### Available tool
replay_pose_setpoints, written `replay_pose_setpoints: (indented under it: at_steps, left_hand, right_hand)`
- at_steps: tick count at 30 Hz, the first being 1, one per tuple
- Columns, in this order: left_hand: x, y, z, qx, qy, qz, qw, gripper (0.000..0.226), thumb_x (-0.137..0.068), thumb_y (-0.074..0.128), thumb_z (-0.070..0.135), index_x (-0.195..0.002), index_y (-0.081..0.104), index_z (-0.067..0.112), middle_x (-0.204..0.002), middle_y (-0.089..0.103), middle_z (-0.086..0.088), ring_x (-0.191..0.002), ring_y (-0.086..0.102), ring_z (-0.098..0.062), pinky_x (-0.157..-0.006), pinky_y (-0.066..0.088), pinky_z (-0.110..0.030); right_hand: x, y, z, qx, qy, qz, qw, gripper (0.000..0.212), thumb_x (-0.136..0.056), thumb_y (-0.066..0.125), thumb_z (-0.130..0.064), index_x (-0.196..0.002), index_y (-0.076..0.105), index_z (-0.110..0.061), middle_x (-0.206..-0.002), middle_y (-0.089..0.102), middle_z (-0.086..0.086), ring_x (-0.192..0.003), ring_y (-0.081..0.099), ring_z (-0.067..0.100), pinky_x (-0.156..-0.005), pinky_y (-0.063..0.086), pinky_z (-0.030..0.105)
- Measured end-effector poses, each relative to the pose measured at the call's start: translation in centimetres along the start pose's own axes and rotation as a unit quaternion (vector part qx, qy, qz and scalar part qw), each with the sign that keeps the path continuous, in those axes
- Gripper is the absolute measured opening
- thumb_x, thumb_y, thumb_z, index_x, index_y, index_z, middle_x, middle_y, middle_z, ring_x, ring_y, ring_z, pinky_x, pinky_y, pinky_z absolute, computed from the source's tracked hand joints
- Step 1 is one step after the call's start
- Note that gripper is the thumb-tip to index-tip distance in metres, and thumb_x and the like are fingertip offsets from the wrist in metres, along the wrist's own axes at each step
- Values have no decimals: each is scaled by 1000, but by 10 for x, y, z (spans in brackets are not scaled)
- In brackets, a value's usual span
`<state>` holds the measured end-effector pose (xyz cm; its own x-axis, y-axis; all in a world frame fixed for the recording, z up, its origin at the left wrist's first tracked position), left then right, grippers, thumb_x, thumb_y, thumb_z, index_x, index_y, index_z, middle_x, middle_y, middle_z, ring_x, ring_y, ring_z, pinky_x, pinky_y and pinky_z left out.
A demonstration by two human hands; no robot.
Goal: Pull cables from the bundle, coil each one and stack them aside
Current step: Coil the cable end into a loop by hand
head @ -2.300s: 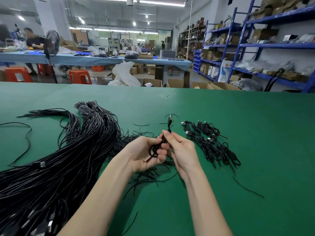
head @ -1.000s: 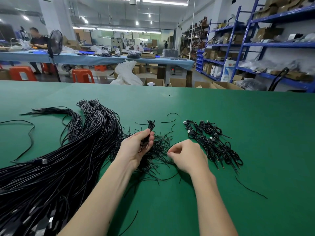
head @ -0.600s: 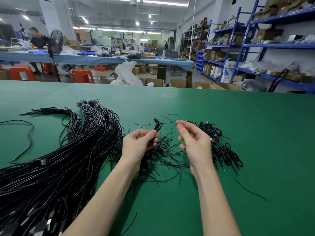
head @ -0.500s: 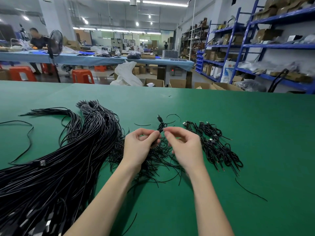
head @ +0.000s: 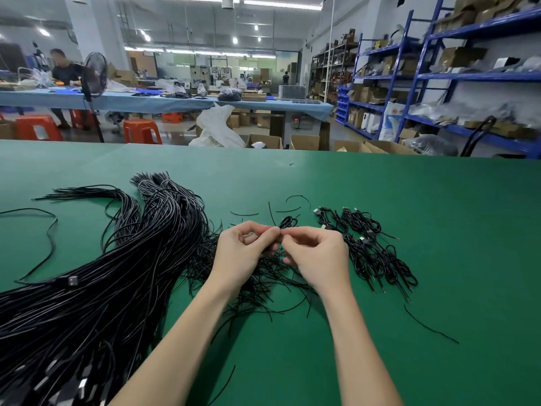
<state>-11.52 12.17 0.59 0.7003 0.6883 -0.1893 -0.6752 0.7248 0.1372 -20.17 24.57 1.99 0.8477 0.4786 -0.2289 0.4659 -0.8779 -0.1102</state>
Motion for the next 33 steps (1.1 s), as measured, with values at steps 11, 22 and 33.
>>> replay_pose_setpoints:
  at_steps: [11,22,33]
  left_hand:
    - [-1,0,4,83,-67,-15,994,19,-77,81,21,-87,78,5,-79,74,-12,-71,68,-14,-70,56,-19]
    - [10,15,1,224,-210,-50,950,16,-73,77,14,-88,77,10,-78,73,-6,-61,66,-8,-68,60,-18]
    - [13,15,3,176,-222,-116,952,7,-74,77,15,-78,83,13,-82,76,-4,-70,72,-8,-66,57,-15]
  right_hand:
    - [2,0,8,-113,92,-114,983,7,-89,75,-6,-92,78,-11,-80,76,4,-65,65,6,-65,62,25]
    - [4,-7,18,-279,208,-172,921,10,-88,69,4,-97,73,3,-81,73,11,-68,68,13,-67,62,28]
    - [6,-6,28,-416,295,-139,849,27,-80,68,8,-106,65,4,-83,72,17,-66,71,17,-55,59,20]
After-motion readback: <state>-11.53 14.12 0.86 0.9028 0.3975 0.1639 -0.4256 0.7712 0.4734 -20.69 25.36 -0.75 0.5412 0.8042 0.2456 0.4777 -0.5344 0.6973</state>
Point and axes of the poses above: each hand's wrist, its own x-axis away from the middle knuckle, its own y-axis out of the palm, z = x × y, the point moved 4 cm from there along -x, towards the middle knuckle
